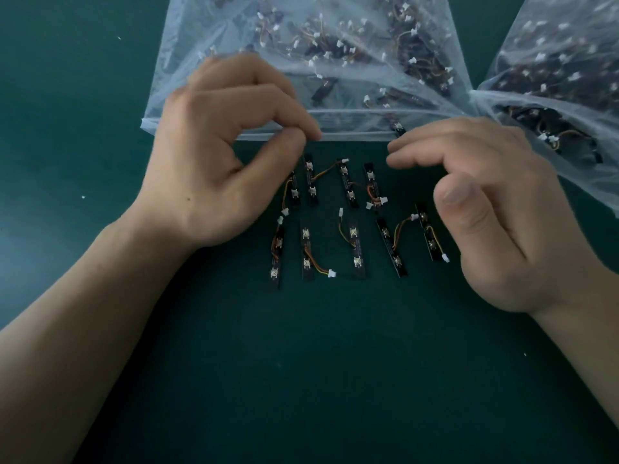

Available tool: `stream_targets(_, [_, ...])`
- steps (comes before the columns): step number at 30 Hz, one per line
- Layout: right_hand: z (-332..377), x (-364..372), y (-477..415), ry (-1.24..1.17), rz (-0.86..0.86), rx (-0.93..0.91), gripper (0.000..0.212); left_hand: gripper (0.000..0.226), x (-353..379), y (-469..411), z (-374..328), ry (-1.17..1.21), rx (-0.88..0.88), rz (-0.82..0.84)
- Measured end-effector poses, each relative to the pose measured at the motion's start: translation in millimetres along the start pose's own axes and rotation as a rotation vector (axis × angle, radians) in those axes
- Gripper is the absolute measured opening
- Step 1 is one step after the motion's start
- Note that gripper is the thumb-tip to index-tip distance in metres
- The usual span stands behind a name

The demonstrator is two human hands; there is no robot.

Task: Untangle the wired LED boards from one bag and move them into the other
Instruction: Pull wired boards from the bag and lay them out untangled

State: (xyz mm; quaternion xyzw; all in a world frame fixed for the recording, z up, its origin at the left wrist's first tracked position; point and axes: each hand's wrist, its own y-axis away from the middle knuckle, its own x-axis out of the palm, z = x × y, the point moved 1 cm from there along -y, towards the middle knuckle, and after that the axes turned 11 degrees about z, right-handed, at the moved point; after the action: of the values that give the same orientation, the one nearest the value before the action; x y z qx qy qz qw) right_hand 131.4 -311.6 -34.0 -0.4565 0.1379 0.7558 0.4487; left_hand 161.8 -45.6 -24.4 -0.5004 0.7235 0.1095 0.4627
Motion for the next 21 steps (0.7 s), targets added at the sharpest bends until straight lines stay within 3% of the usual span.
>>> stream_targets(3, [-0.7,0.2,-0.3,-0.005,-0.048,0.006,0.063,0.02,0.8,-0.1,0.6,-0.022,-0.068,-0.054])
stream_targets(10, [-4.7,-0.2,0.9,-0.021,-0.154,0.036,0.048,0.02,6.6,-0.9,3.6,-0.043,-0.165,0.065])
stream_targets(21, [-5.5,0.6,0.8,-0.017,-0.148,0.034,0.047,0.011,7.4,-2.2,3.0,-0.029,-0.202,0.094])
